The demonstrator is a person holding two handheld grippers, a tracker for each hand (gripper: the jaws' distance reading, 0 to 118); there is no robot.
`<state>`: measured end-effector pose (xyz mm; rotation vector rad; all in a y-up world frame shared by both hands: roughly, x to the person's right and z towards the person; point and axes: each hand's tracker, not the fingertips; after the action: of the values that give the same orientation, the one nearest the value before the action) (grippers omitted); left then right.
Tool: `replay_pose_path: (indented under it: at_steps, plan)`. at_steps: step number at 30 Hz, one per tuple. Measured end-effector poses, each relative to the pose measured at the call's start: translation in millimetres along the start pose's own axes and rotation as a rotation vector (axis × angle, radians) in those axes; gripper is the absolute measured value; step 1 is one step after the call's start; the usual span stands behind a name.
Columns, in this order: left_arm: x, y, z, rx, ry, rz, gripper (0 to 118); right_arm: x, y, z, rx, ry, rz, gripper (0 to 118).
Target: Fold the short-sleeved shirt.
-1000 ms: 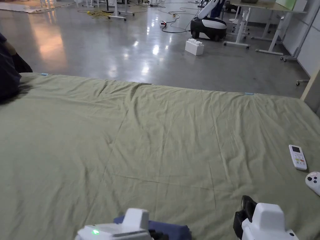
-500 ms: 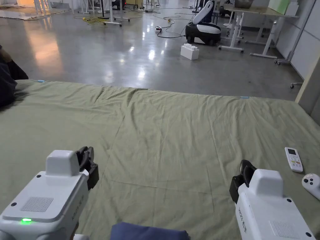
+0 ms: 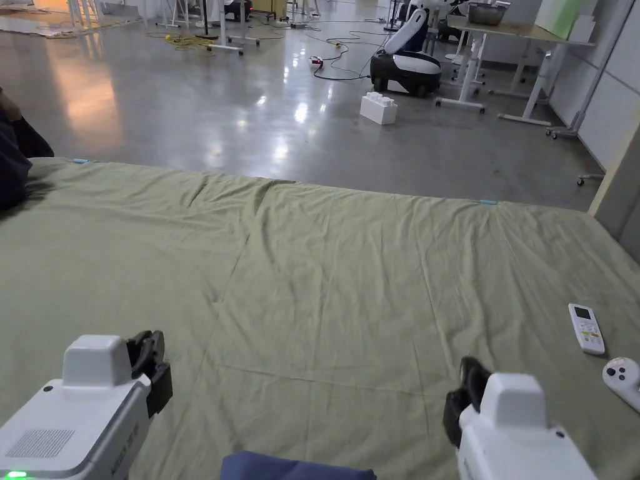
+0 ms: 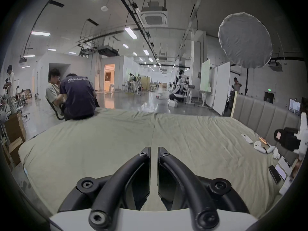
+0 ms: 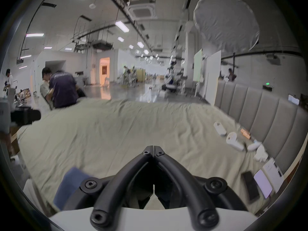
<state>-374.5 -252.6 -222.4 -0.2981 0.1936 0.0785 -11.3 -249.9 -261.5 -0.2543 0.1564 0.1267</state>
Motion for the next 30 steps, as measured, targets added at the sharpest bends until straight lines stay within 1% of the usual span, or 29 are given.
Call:
replay_pose_path:
  at_steps: [1, 4, 6, 8, 11, 13, 14, 15, 16, 18, 19, 20, 21, 22, 24, 25, 28, 30]
  plan:
    - [-2, -7, 0, -0.035, -0.009, -0.002, 8, -8, -15, 3, -0.046, 0.031, -0.008, 0]
    - [-8, -30, 3, -0.107, -0.020, -0.001, 8, -38, -59, 10, -0.172, 0.103, 0.007, 0]
    - [-12, -44, 6, -0.142, -0.027, 0.007, 8, -60, -84, 11, -0.236, 0.155, -0.005, 0]
    - [-16, -56, 9, -0.177, -0.034, 0.026, 8, -80, -104, 6, -0.263, 0.186, 0.026, 0]
    - [-20, -70, 14, -0.236, -0.055, 0.064, 9, -99, -129, -9, -0.287, 0.192, 0.078, 0]
    - [-23, -77, 17, -0.261, -0.071, 0.101, 12, -105, -141, -18, -0.319, 0.165, 0.085, 0]
    - [-25, -81, 16, -0.302, -0.098, 0.123, 22, -104, -148, -22, -0.348, 0.153, 0.071, 0]
    - [-26, -84, 17, -0.327, -0.114, 0.150, 40, -102, -153, -25, -0.372, 0.145, 0.052, 0]
    - [-28, -87, 16, -0.351, -0.133, 0.177, 47, -100, -157, -26, -0.380, 0.134, 0.043, 0]
    - [-32, -94, 9, -0.437, -0.224, 0.259, 62, -98, -161, -23, -0.375, 0.132, 0.049, 0]
    - [-35, -97, 4, -0.475, -0.273, 0.291, 83, -98, -160, -23, -0.369, 0.130, 0.054, 0]
    - [-35, -101, -5, -0.535, -0.342, 0.322, 97, -98, -159, -23, -0.365, 0.129, 0.059, 0]
    - [-33, -107, -13, -0.590, -0.410, 0.349, 98, -99, -159, -22, -0.365, 0.129, 0.061, 0]
    - [-33, -111, -19, -0.607, -0.421, 0.354, 98, -99, -159, -22, -0.366, 0.129, 0.060, 0]
    - [-30, -119, -35, -0.641, -0.512, 0.369, 98, -98, -161, -23, -0.366, 0.128, 0.054, 0]
    - [-29, -123, -42, -0.659, -0.507, 0.371, 98, -99, -159, -22, -0.365, 0.128, 0.052, 0]
    - [-27, -138, -66, -0.756, -0.554, 0.420, 97, -99, -158, -20, -0.362, 0.130, 0.053, 0]
    - [-27, -151, -82, -0.824, -0.637, 0.475, 96, -96, -158, -20, -0.363, 0.135, 0.043, 0]
